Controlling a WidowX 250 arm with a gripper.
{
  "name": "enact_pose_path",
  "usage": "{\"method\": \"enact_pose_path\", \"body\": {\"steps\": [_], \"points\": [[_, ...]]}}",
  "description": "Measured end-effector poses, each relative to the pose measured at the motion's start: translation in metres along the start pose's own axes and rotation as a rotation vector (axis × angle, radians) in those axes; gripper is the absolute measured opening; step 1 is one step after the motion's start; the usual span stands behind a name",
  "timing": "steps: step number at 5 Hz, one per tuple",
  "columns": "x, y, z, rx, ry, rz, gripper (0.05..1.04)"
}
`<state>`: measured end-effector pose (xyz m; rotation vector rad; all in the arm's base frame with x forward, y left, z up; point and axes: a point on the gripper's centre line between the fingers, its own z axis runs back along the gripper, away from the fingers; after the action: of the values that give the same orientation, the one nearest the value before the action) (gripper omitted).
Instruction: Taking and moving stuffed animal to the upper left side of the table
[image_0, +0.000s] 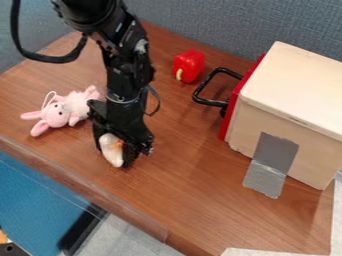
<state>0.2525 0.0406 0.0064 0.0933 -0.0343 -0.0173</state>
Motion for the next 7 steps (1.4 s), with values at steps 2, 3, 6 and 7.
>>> {"method": "enact_pose_path", "body": {"steps": [2, 3, 6, 7], "points": [[0.026, 0.013, 0.050, -0.037, -0.066, 0.077, 0.494], [0.056, 0.040, 0.068, -0.021, -0.131, 0.147, 0.493], [0.131, 0.135, 0.050, 0.001, -0.169, 0.358, 0.493], [0.134, 0.151, 0.029, 0.024, -0.116, 0.388, 0.493]]}}
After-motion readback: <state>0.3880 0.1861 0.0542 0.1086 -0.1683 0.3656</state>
